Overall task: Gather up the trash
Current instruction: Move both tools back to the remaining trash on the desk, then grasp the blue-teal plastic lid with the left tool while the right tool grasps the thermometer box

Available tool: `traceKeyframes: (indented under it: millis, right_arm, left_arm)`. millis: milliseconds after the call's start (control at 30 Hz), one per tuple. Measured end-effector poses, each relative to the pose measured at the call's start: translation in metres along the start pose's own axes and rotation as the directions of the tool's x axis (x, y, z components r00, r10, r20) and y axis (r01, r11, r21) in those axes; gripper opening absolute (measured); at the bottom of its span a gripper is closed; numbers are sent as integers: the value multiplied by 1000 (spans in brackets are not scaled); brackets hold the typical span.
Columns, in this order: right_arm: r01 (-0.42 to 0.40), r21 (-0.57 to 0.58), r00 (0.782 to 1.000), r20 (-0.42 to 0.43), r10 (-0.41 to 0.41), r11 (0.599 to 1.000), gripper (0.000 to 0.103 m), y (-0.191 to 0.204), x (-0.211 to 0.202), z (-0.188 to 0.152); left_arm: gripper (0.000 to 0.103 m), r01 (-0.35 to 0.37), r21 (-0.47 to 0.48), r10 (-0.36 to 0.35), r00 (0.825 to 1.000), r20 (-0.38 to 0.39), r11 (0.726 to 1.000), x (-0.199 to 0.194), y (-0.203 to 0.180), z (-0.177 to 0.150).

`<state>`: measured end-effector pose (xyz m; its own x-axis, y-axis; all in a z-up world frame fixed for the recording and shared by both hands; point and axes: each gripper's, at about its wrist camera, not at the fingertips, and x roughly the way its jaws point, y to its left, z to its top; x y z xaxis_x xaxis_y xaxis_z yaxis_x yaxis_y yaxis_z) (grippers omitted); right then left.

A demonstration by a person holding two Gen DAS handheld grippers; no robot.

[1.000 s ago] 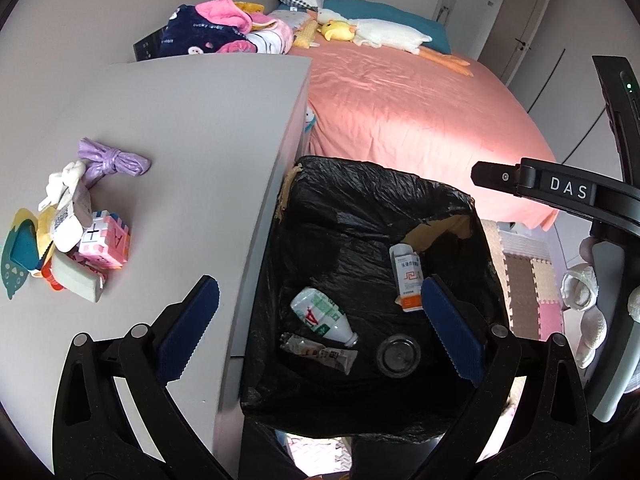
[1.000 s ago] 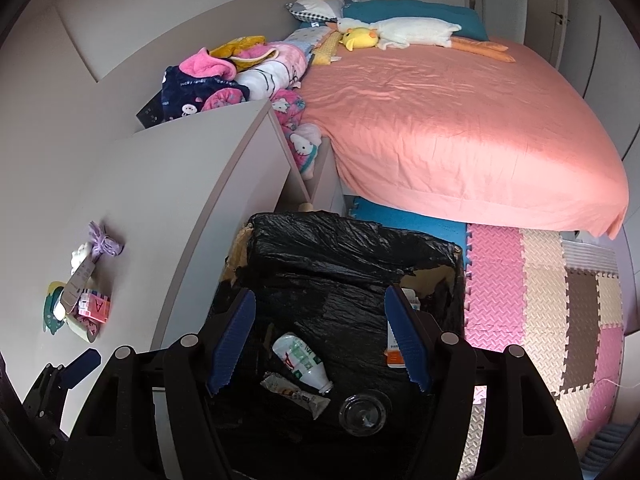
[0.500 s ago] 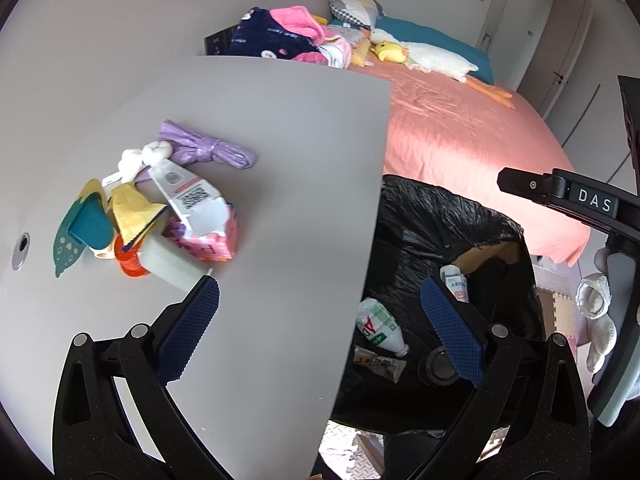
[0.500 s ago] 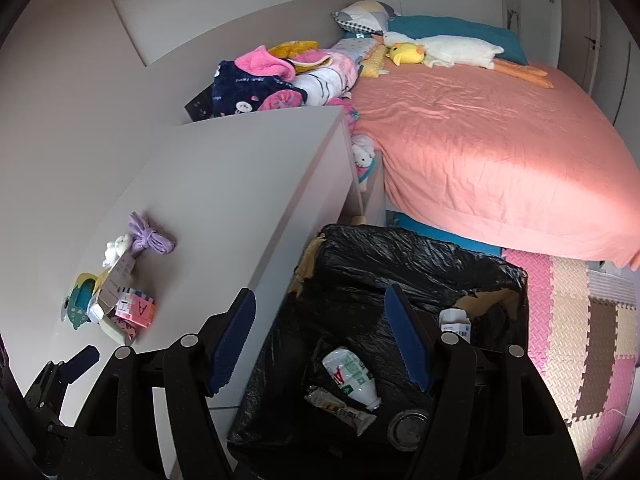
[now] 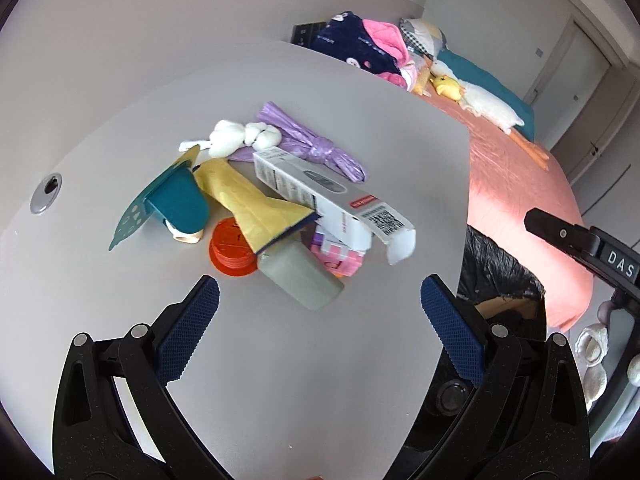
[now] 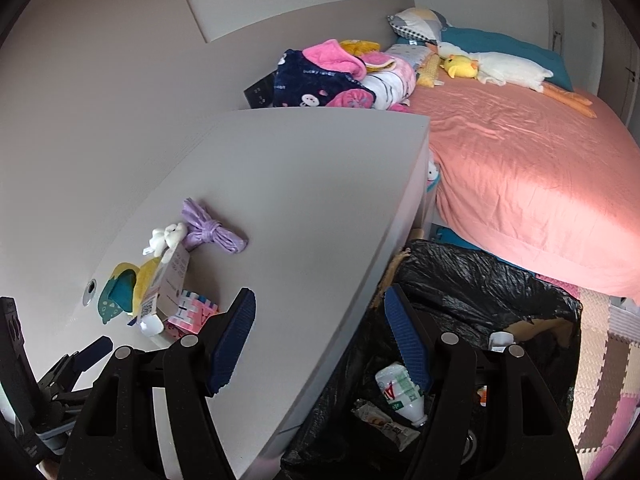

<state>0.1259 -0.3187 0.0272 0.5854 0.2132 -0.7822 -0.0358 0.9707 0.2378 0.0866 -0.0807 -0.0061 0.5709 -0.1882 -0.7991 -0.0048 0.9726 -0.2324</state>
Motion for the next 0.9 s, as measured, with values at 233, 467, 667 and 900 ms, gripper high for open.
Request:
traceKeyframes:
  millis: [233, 467, 667, 900]
  right_arm:
    - [-38, -89, 999, -14, 37, 995, 68, 42, 14, 8]
    - [-61, -157, 998, -36, 56, 986, 68, 78, 28, 14]
    - [-77, -188, 996, -55, 68, 979, 68, 97, 38, 19]
    - [-91, -246, 994, -87, 71, 965, 68, 121, 51, 16]
  left_arm:
    - [98, -7, -115, 7, 1000, -5, 993, 8, 38, 10]
    - [98, -11, -230, 8, 1000, -13, 973, 23, 67, 19]
    - [98, -17, -312, 10, 1000, -27, 950, 38, 87, 27]
    - [98, -14, -394, -1, 999, -38, 919, 51, 108, 34]
